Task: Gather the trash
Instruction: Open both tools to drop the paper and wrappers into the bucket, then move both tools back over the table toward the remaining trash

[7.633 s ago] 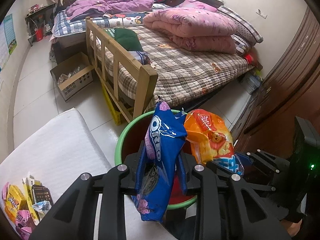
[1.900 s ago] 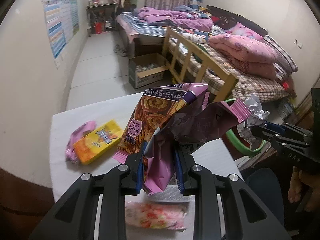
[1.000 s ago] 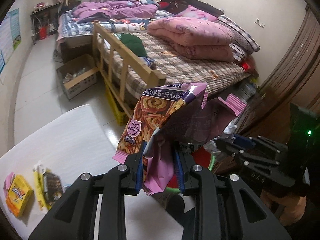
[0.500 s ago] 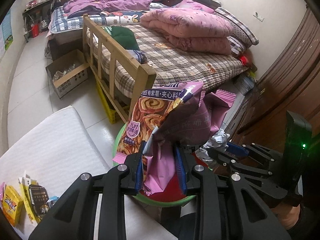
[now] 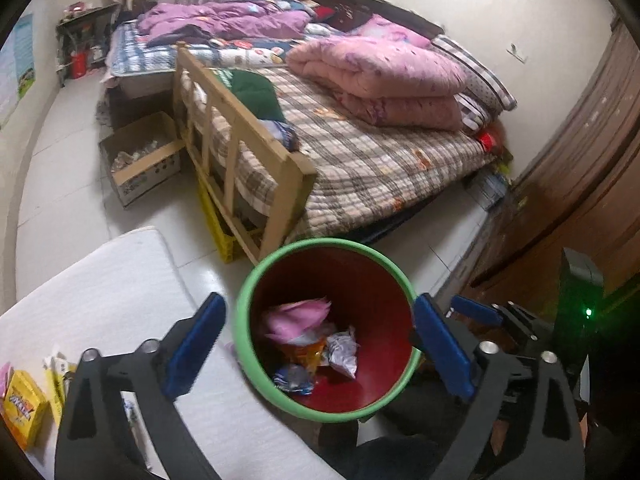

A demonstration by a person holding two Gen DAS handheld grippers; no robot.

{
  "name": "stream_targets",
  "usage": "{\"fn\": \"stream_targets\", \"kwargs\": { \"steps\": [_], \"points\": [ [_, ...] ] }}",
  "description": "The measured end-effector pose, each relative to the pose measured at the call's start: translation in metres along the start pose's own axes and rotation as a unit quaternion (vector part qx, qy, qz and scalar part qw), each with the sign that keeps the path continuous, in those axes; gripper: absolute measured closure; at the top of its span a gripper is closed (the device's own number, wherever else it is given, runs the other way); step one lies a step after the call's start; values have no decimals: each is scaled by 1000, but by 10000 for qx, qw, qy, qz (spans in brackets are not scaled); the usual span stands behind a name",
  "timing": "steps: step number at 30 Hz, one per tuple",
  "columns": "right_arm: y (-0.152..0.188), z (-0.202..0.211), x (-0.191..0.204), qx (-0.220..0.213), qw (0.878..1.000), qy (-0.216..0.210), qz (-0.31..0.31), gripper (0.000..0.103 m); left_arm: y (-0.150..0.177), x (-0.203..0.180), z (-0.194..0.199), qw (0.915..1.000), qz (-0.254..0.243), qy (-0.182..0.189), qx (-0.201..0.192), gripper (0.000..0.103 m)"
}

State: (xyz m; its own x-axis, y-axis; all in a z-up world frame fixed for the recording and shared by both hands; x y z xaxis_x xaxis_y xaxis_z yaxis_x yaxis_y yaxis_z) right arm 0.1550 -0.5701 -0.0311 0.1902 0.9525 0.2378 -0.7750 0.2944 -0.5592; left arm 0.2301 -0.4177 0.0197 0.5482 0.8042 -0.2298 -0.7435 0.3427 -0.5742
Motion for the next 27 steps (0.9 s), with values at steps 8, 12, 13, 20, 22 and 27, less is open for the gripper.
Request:
{"fn": "stream_targets", "kwargs": {
  "steps": [8,12,13,20,22,27],
  "points": [
    [3,8,28,-50,9998,-68,162,7,15,40,29,9985,195,-505,-45,8],
    [4,13,54,-94,9993,-151,329,5,30,67,54,9967,349,-724,-115,8],
    [4,14,60,-93,9992,-175,360,5,34,74,60,9961,403,-774,-135,8],
    [11,22,112,-82,9965,-387,740,5,65,125,105,9905,794,-1093,-263,8],
    [12,24,128,-83,9954,-458,836,5,75,139,118,9884,905,-1186,-296,8],
    [21,24,169,-49,9918,-629,1107,5,100,174,150,9828,1155,-1381,-402,8]
  ]
}}
Point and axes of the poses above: each gripper's, at about its wrist camera, not at the fingertips, and z roughly against the way its jaws point, x to its left, y to its underside, the point moved 6 cm from there along -z, roughly the way its jaws point, and after that the axes turned 5 degrees about -y, right-handed, at the moved point
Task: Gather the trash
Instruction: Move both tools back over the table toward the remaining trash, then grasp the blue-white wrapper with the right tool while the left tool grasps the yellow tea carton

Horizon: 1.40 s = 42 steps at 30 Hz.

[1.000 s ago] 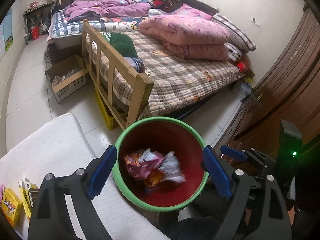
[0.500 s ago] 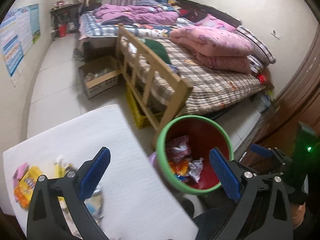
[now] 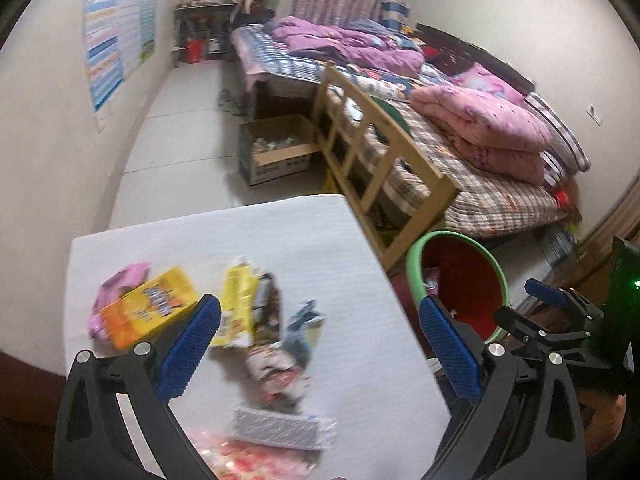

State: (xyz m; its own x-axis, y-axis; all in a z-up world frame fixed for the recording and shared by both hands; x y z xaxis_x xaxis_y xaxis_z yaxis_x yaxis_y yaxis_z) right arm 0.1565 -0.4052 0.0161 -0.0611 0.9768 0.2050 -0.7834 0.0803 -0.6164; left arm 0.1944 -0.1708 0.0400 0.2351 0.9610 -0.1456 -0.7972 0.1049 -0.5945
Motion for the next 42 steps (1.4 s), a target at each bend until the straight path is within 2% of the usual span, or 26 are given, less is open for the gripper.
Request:
{"fn": "stream_targets", "kwargs": {
  "steps": [13,19,31,42],
  "points": [
    [13,-23,102,309,9967,-400,637,5,45,117,40,9960,748,-491,-39,8],
    [20,-33,130,454,9947,-460,800,5,62,149,43,9940,918,-591,34,8],
    [27,-57,144,721,9937,-422,745,5,75,178,19,9952,758,-529,332,8],
    [32,-101,137,1106,9919,-472,409,5,71,187,-22,9941,553,-699,617,8]
  ]
}}
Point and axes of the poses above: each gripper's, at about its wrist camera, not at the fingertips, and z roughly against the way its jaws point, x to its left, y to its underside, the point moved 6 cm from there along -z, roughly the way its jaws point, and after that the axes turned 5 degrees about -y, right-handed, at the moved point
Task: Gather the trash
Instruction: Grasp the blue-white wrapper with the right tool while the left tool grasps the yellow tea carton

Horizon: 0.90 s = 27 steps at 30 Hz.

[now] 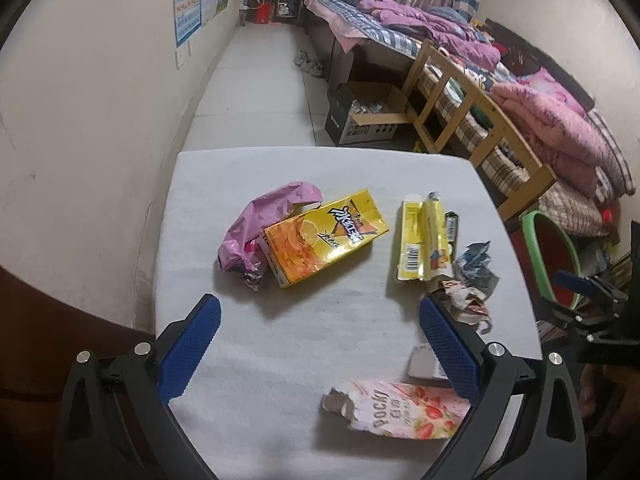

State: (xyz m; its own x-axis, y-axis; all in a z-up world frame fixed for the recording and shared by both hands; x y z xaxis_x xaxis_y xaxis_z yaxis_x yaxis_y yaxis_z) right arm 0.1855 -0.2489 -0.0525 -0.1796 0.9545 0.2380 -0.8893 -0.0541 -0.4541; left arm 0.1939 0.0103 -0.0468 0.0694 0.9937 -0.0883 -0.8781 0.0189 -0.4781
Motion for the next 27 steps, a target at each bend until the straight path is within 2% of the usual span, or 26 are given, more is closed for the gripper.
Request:
{"fn": "stream_targets", "kwargs": {
  "steps": [7,16,21,23,27],
  "points": [
    [-9,-28,-12,150,9997,-9,-208,5,-11,-9,-34,9984,-482,-202,194,9],
    [-8,-68,-34,451,9977,-9,-509,13,-28,-28,-86,9891,-1267,-594,465,20],
    [-7,-83,-40,572,9967,-38,-580,19,-33,-34,-108,9798,-1689,-932,525,21],
    [-6,-90,-42,642,9960,-68,-622,23,-33,-37,-113,9753,-1862,-1059,538,28],
    [-4,-97,-42,706,9953,-134,-649,34,-29,-46,-120,9648,-2249,-1248,550,34]
  ]
}}
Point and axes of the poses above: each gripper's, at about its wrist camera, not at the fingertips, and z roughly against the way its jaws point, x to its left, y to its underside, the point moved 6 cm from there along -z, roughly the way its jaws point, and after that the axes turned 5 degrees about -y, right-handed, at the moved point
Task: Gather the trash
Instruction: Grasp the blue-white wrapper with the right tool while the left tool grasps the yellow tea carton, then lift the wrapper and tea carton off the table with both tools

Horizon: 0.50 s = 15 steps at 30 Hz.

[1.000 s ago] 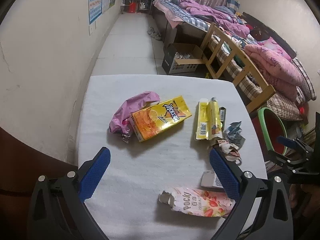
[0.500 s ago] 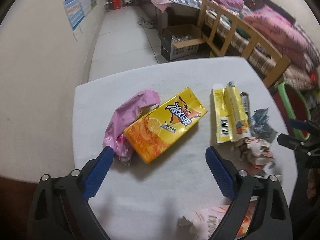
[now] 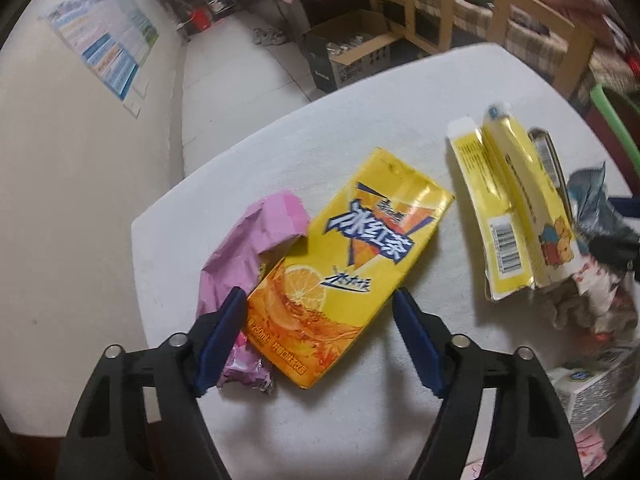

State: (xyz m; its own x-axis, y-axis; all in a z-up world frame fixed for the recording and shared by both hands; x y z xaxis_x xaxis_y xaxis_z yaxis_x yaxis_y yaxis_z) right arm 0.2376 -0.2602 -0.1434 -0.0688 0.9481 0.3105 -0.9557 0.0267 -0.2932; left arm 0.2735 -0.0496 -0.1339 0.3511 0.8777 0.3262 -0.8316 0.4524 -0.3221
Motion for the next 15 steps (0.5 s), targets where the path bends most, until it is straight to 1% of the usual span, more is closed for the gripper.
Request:
{"fn": "stream_targets", "kwargs": {
  "steps": [2,3,4,5,6,7,8,9,11,12,13,14,15],
  "points": [
    [0,-1,-1,31,10000,-16,5,47,0,-4,0,9997,-181,-181,-17,35],
    [-1,-1,-1,40,10000,-15,18,50,1,-8,-1,9996,-245,-171,-1,36],
    [0,-1,-1,56,10000,-5,48,53,1,-11,-1,9995,-263,-170,6,34],
    [0,-1,-1,68,10000,-9,57,55,0,-14,-1,9993,-314,-190,2,30],
    [0,0,-2,59,10000,-12,57,57,0,-16,0,9992,-345,-205,-15,30],
    [1,1,-3,59,10000,2,74,62,1,-16,1,9994,-313,-173,-31,30],
    [1,2,-3,60,9999,2,91,63,1,-16,3,9995,-272,-140,-38,34],
    [1,4,-2,52,9999,-19,97,64,0,-13,6,9995,-232,-217,-85,43],
    [1,9,-2,7,9999,-13,127,66,-2,-12,12,9997,-164,-105,-136,72],
    [1,11,-1,-7,9999,-22,133,67,-4,-11,17,9998,-121,-17,-155,76],
    [0,15,0,-43,9999,-28,155,67,-5,-11,21,9998,-77,56,-167,89],
    [0,17,0,-64,9998,-28,158,68,-4,-10,23,9998,-11,123,-154,99],
    [0,21,0,-103,9998,-20,156,68,-3,-8,25,9997,85,175,-139,100]
  ]
}}
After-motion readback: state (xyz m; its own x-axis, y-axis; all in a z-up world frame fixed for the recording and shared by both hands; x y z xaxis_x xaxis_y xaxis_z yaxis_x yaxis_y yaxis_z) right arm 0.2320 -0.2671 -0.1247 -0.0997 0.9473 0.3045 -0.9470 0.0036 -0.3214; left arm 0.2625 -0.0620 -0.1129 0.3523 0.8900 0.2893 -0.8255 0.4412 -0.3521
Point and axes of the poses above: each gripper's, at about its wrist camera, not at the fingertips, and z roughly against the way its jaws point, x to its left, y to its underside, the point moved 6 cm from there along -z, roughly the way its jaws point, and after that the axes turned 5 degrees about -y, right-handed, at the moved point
